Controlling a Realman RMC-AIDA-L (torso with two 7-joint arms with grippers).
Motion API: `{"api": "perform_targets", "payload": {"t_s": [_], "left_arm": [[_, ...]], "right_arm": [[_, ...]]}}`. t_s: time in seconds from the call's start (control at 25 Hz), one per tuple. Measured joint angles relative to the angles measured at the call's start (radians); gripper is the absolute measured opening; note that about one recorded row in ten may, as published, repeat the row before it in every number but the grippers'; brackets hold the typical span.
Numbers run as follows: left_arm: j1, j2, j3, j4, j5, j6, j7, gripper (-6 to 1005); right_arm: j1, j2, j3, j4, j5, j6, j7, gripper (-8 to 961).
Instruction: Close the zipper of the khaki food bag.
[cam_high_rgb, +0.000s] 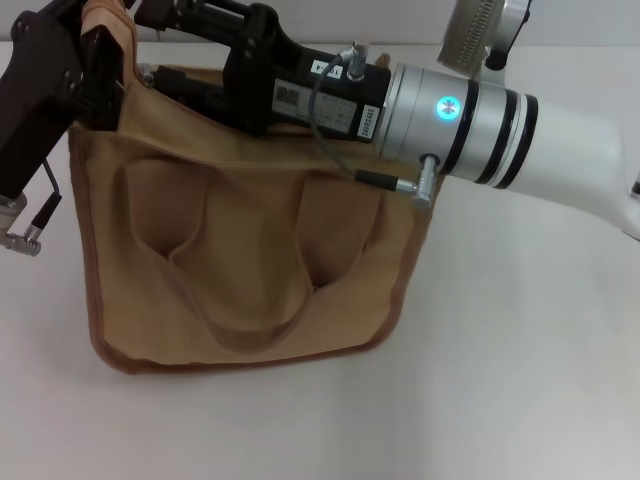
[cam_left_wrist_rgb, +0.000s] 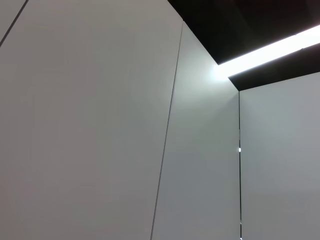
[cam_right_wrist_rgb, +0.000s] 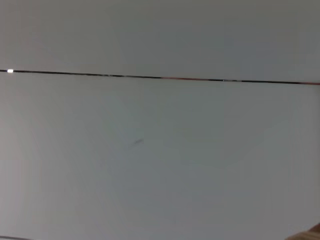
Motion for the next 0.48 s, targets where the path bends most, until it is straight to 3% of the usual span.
{"api": "perform_targets", "payload": {"t_s": [0.48], "left_arm": [[-0.002, 0.0, 0.0, 0.0, 0.001, -0.005, 0.001, 21]], "right_arm": [[0.007, 0.0, -0.005, -0.009, 0.009, -0.004, -0.002, 753]]}}
